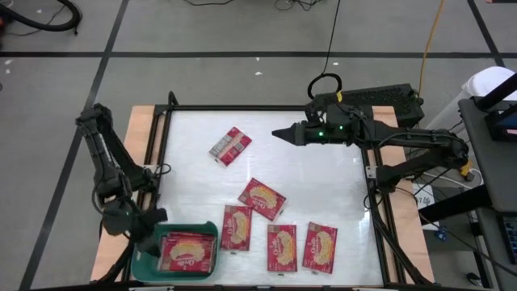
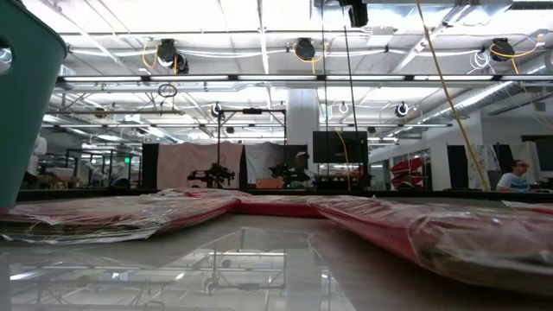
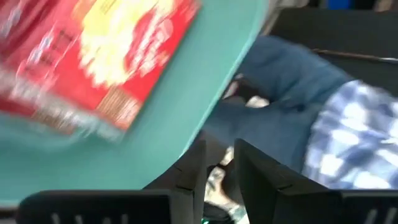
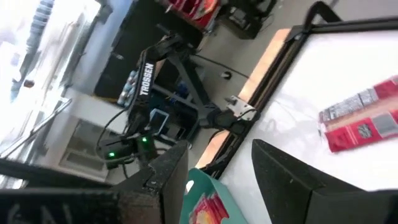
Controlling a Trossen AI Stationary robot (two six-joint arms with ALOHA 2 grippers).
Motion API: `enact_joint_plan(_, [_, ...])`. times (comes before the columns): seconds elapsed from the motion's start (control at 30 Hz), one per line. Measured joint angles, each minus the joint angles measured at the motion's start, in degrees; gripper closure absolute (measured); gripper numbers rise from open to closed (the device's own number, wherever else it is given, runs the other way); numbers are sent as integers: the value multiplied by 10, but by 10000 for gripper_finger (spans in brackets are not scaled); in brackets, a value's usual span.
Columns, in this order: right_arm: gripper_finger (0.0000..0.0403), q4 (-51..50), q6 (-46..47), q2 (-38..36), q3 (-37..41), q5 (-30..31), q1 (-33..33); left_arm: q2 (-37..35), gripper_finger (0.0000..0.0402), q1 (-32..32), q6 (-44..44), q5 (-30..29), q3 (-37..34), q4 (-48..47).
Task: Sort popcorn bags into baskets
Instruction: Put the red popcorn bag into the green bin
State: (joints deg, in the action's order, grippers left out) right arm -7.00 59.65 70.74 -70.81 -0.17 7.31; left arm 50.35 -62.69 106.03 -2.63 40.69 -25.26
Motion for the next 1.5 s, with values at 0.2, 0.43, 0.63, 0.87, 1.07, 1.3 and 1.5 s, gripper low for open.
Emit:
enact_joint_plan(0.2, [234,-40,58,6,0,73,-49,-72,345,43,-98,-29,0,-41])
enact_joint_plan(0.43, [234,15,114,36,0,124,-76,-134,350,118,-201,-49,0,-166])
enact_joint_plan(0.63, [234,87,116,69,0,103,-39,-160,350,216,-280,-78,0,-193])
enact_joint_plan(0.87, [234,92,90,94,0,-16,58,-139,329,365,-359,-74,0,-192])
enact_joint_plan(1.07, [234,90,31,99,0,-78,135,-59,258,536,-542,13,0,-118])
enact_joint_plan(1.3, [234,104,-71,95,0,-228,224,84,161,695,-814,12,0,-34])
enact_joint_plan(1.5, [234,102,-105,95,0,-341,262,184,135,756,-1069,-7,0,16])
